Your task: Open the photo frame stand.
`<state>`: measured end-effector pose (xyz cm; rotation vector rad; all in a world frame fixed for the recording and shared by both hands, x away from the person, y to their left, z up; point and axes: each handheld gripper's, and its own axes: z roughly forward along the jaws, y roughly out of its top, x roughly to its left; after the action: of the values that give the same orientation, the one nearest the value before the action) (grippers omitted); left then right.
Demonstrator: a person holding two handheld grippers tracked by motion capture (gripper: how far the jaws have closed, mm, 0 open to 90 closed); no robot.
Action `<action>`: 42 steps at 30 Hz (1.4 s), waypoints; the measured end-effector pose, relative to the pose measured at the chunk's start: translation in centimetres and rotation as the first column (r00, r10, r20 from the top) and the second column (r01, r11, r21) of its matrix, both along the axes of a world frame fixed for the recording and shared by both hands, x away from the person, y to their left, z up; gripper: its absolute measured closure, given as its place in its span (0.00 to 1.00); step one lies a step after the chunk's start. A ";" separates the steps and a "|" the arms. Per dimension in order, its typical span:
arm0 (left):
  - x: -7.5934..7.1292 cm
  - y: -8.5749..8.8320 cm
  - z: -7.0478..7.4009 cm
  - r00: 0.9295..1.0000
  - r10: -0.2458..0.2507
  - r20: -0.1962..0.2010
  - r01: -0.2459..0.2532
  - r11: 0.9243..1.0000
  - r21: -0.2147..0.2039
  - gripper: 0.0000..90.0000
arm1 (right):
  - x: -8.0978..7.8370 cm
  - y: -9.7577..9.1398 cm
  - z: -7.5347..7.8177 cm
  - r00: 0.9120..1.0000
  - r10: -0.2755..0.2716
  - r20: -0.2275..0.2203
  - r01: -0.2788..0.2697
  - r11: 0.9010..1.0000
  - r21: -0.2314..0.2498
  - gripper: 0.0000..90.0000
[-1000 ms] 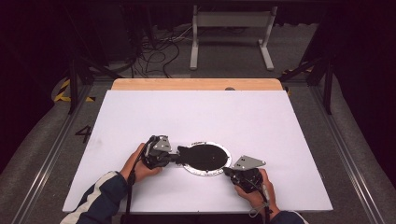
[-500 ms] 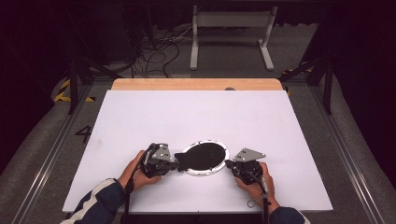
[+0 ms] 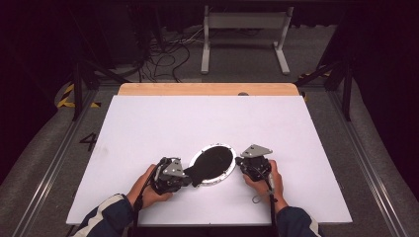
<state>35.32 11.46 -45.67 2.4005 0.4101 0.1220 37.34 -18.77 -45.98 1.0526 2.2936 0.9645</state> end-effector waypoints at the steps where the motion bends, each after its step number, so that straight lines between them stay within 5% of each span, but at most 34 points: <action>1: -0.2 -0.2 0.0 1.000 -0.005 -0.001 0.005 1.000 -0.001 1.00 | 0.4 0.1 0.0 1.000 -0.001 0.009 0.001 1.000 -0.006 1.00; 5: -0.8 -0.9 0.0 0.999 -0.036 0.023 0.036 0.999 0.012 1.00 | 1.2 0.6 -0.1 1.000 0.005 0.017 -0.005 1.000 -0.016 1.00; 9: -1.0 -0.6 0.0 0.999 -0.053 0.009 0.053 0.999 -0.004 0.97 | 0.7 0.4 -0.1 1.000 0.015 0.014 -0.015 1.000 -0.009 1.00; 15: -1.2 0.7 1.1 0.997 -0.054 0.052 0.055 0.998 -0.022 0.96 | -0.9 0.4 0.0 0.998 0.068 -0.006 -0.068 0.998 0.005 1.00; 16: -1.0 1.2 1.4 0.995 -0.050 0.080 0.052 0.998 -0.018 0.96 | -1.1 0.4 0.0 0.997 0.077 -0.008 -0.077 0.997 0.008 1.00; 19: -0.1 2.3 1.7 0.998 -0.009 0.057 0.013 0.997 -0.078 0.99 | -1.6 0.7 0.0 0.990 0.143 -0.017 -0.143 0.990 0.000 1.00; 25: 1.3 3.1 1.2 0.994 0.068 0.087 -0.061 0.995 -0.080 0.97 | -2.1 0.9 0.0 0.985 0.167 -0.034 -0.167 0.986 0.014 1.00; 30: 3.3 3.1 0.3 0.992 0.114 0.047 -0.110 0.990 -0.087 0.96 | -2.9 1.4 0.1 0.980 0.195 -0.046 -0.194 0.981 0.014 1.00; 42: 4.0 2.3 -0.6 0.998 0.063 -0.021 -0.065 0.994 -0.086 0.94 | -3.3 2.2 -0.1 0.980 0.199 -0.008 -0.199 0.980 -0.023 1.00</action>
<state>39.29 13.81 -46.27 2.3053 0.4914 0.1085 34.05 -16.58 -46.05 0.8288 2.4442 1.0077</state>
